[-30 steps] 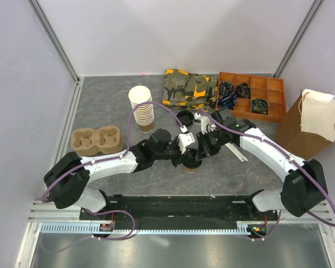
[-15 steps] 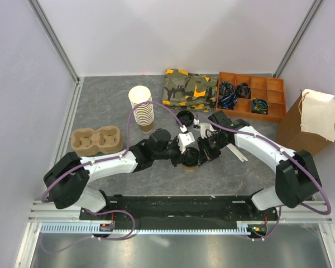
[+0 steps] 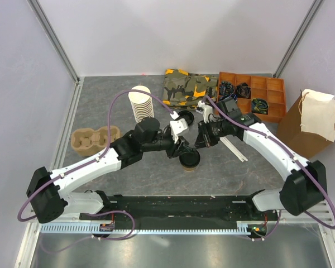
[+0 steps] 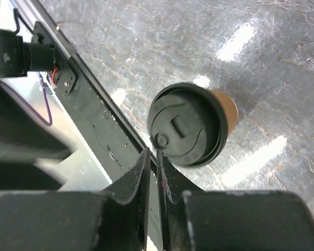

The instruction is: Pack the takeout coffee

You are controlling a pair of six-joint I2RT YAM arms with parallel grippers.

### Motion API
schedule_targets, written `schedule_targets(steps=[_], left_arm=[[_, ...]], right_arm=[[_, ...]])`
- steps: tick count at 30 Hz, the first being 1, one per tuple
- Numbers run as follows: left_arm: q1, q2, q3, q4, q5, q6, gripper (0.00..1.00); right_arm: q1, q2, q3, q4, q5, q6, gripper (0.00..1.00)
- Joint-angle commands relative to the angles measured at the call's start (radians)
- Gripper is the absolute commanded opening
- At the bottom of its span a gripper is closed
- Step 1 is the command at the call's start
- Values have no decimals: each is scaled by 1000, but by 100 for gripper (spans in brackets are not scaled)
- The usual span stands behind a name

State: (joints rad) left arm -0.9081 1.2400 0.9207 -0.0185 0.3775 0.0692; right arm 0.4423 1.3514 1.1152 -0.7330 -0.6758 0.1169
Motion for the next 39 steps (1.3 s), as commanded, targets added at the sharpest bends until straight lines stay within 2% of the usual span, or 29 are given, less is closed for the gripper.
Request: schedule_targets(steps=[1, 15, 21, 31, 39], left_arm=[[6, -4, 33, -110, -8, 7, 39], [-40, 136, -72, -21, -109, 124, 29], [-54, 193, -120, -44, -160, 161, 23], [-48, 70, 35, -136, -124, 109, 25], [18, 147, 119, -156, -124, 69, 25]], right_arm=[[-1, 69, -11, 86, -27, 50, 15], [-2, 167, -92, 139, 12, 46, 11], [-1, 173, -118, 133, 41, 21, 9], [-2, 183, -107, 126, 13, -29, 8], [-1, 147, -84, 115, -8, -45, 8]])
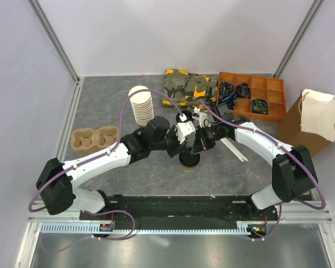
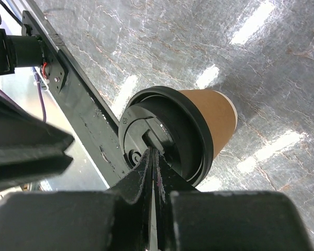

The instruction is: Pack the takeout coffee

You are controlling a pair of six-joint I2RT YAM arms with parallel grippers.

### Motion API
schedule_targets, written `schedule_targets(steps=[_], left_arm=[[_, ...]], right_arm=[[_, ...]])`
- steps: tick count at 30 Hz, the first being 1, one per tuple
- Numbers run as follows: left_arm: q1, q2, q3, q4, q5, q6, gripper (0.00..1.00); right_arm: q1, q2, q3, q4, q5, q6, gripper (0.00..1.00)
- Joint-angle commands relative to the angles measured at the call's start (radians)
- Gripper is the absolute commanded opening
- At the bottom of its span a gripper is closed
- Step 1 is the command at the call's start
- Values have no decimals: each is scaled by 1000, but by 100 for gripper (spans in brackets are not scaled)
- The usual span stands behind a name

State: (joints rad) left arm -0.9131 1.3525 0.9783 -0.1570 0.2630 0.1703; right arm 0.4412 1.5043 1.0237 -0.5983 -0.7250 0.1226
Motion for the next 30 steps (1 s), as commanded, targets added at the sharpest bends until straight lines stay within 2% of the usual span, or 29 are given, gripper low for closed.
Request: schedule_targets(steps=[1, 14, 22, 30], left_arm=[[25, 55, 66, -16, -10, -35, 25], [37, 180, 3, -50, -30, -25, 23], [46, 64, 17, -49, 28, -48, 26], [45, -13, 46, -108, 84, -48, 37]], right_arm=[[-1, -3, 7, -24, 41, -54, 8], [1, 19, -17, -17, 64, -70, 7], [-1, 13, -1, -21, 33, -64, 7], [2, -87, 87, -27, -74, -2, 16]])
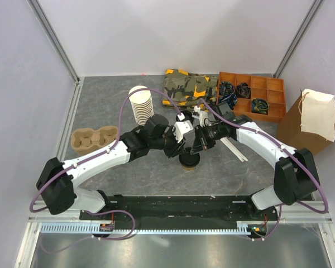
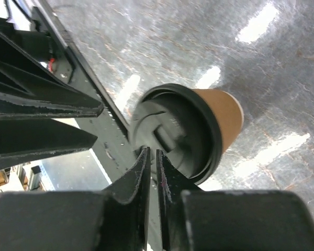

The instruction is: Pack the takeout coffee

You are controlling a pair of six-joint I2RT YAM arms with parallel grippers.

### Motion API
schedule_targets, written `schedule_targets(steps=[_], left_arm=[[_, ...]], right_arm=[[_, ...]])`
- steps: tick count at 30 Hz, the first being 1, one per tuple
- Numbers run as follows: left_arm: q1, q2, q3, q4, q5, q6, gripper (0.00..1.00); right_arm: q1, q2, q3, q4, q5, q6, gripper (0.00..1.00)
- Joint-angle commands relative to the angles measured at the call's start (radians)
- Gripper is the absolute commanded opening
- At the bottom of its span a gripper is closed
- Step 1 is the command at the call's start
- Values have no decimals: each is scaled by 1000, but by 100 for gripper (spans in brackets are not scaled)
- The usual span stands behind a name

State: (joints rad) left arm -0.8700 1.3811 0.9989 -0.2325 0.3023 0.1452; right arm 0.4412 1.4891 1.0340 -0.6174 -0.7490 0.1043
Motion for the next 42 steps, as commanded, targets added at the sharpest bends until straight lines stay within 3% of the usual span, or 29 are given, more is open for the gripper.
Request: schedule_targets(steps=[1, 7, 18, 22, 27, 42], left_arm=[[0, -47, 23, -39, 47, -18, 38], [-3, -54, 23, -57, 87, 17, 48], [-62, -8, -37, 51, 12, 100, 47], [-107, -36, -65, 79, -3, 129, 43], [-127, -25, -77, 88, -17, 143, 26], [-167, -45, -29, 70, -57, 177, 24]], right_arm=[[2, -90, 81, -24, -49, 17, 17], [2, -136, 81, -114, 31, -44, 18], [13, -64, 1, -58, 82, -43, 16], [13, -58, 5, -33, 70, -35, 15], [13, -67, 3, -4, 25, 1, 15], [28, -27, -41, 41, 31, 15, 14]])
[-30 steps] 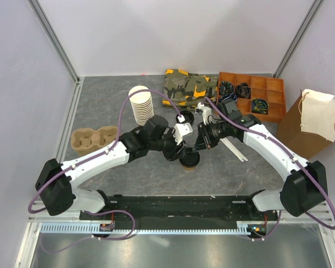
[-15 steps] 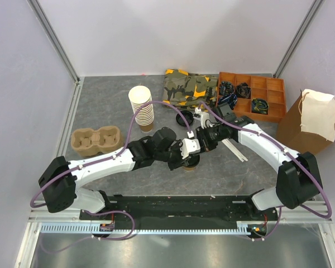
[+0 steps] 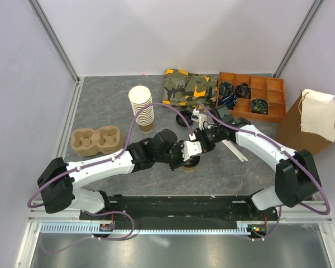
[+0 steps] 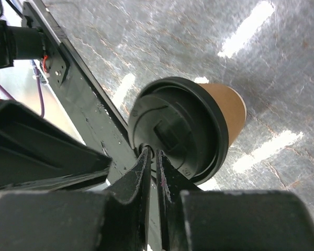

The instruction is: Pack the takeout coffee

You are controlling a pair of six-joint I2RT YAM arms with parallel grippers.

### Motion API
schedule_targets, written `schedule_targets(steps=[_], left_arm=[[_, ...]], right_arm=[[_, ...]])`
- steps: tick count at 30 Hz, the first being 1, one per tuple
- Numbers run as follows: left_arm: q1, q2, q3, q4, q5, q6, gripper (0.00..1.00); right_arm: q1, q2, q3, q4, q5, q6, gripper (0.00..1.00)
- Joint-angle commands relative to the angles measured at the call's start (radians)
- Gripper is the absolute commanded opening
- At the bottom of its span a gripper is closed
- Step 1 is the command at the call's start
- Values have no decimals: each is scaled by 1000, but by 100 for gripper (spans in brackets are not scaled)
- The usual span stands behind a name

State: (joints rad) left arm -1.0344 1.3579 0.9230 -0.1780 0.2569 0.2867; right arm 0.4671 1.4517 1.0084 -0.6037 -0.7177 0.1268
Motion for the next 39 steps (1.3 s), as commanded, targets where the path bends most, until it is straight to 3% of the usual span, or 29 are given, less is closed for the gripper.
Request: schedule_targets(steps=[1, 13, 24, 30, 39], left_arm=[[-1, -19, 46, 17, -7, 32, 24], [2, 113, -75, 35, -54, 66, 21], [13, -36, 23, -20, 27, -9, 25], [86, 18, 25, 8, 44, -69, 25], [102, 89, 14, 38, 59, -70, 25]], right_arm=[[2, 13, -19, 25, 3, -9, 14], [1, 41, -31, 22, 26, -23, 13], [2, 10, 25, 16, -43, -6, 15], [1, -77, 64, 7, -75, 43, 16], [-2, -166, 47, -88, -19, 14, 16]])
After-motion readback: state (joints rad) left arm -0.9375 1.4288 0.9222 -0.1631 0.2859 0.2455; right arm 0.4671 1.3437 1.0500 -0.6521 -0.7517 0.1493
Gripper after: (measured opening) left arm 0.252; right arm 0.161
